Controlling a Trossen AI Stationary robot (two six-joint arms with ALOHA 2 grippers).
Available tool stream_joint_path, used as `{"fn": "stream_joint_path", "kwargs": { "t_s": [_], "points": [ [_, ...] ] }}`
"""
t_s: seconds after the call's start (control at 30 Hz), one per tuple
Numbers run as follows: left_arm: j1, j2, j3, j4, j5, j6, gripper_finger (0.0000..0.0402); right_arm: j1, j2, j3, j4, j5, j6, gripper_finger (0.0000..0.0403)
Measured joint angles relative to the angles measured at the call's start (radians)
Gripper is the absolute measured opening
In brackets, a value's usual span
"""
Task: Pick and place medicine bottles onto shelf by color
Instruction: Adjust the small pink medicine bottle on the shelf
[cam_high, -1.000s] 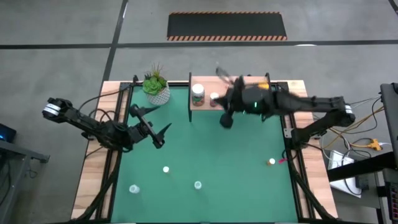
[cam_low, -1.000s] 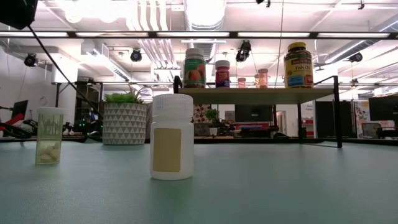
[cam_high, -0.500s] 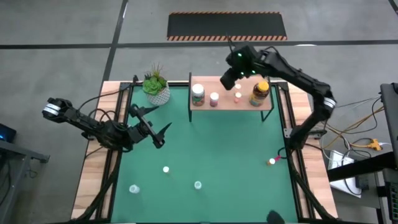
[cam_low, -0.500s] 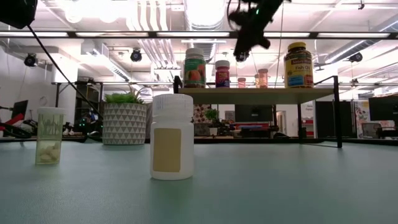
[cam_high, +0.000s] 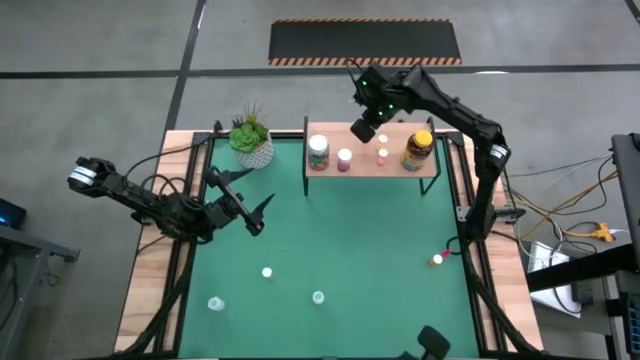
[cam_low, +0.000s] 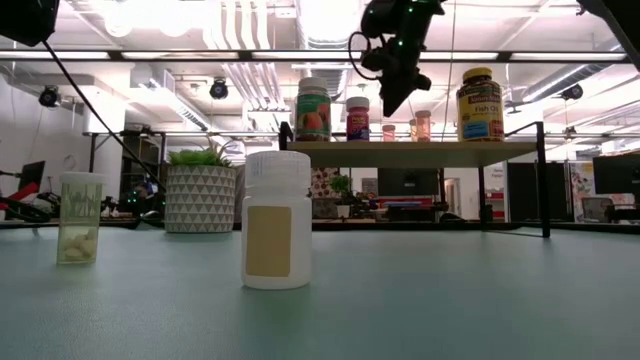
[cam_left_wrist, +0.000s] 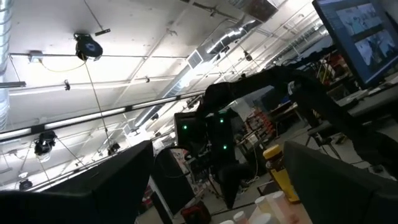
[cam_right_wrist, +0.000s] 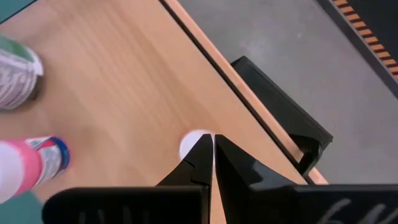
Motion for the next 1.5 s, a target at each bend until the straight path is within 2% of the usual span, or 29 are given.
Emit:
{"fn": "stream_joint_path", "kwargs": {
  "t_s": [0.2, 0.63, 0.87, 1.23, 1.5],
  "points": [
    [0.000, -0.003, 0.000, 0.000, -0.001, 0.024, 0.0341, 0.012, -0.002, 0.003, -0.019, 0.000, 0.009, 0.0009],
    [0.000, -0.003, 0.000, 0.000, -0.001, 0.024, 0.0341, 0.018, -0.006, -0.099, 0.033, 0.004, 0.029, 0.0009],
    [0.000, -0.003, 0.000, 0.000, -0.001, 0.023, 0.0341, 0.018, -0.006, -0.103, 0.017, 0.123, 0.043, 0.0009],
    [0.000, -0.003, 0.000, 0.000, -0.003, 0.023, 0.0341, 0.018, -0.009, -0.085, -0.063, 0.132, 0.055, 0.0009],
    [0.000, -0.003, 0.000, -0.001, -0.007, 0.023, 0.0341, 0.018, 0.000, -0.086, -0.043, 0.132, 0.043, 0.0009]
  ]
}}
